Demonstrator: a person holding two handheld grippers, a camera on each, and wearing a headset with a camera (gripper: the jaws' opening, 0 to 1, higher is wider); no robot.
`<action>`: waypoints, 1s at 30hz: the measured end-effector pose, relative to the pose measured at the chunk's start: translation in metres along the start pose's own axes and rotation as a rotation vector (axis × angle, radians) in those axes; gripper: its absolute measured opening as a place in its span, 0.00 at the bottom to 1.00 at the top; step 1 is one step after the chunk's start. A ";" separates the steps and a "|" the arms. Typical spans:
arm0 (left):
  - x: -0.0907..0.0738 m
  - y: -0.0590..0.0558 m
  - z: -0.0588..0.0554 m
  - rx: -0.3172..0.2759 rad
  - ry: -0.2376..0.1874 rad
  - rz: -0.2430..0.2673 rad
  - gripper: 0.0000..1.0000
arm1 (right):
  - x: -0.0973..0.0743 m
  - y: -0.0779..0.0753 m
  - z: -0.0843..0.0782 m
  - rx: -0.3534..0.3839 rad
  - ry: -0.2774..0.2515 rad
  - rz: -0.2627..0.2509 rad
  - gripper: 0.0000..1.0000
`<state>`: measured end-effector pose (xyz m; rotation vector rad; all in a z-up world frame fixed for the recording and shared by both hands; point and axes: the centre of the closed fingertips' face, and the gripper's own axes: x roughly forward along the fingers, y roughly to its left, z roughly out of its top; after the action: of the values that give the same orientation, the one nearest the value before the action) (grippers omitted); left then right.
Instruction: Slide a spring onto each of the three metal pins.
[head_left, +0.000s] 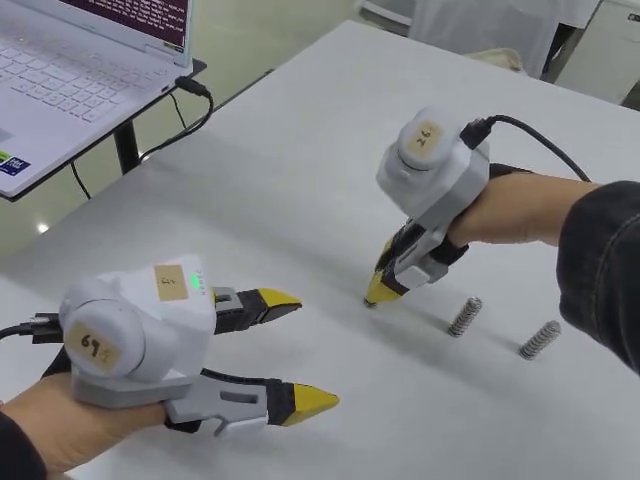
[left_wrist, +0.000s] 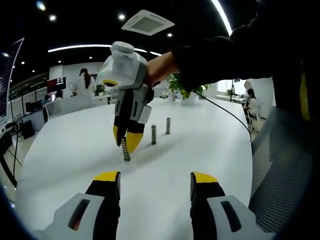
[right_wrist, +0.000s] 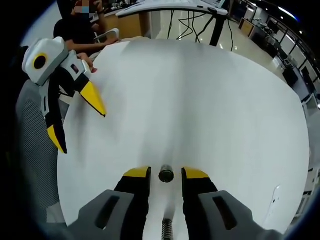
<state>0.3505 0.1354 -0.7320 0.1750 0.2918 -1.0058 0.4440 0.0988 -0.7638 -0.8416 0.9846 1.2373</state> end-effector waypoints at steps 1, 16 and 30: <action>0.000 0.000 0.000 0.001 0.000 -0.001 0.52 | -0.001 -0.001 0.000 0.001 -0.003 -0.005 0.24; 0.004 0.002 0.006 0.006 0.004 -0.001 0.53 | -0.023 -0.010 0.004 0.036 -0.088 -0.062 0.35; 0.010 0.004 0.017 0.014 0.004 0.004 0.53 | -0.063 -0.019 -0.001 0.085 -0.219 -0.166 0.40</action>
<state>0.3622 0.1247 -0.7188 0.1906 0.2877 -1.0038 0.4594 0.0722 -0.7058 -0.6911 0.7700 1.1115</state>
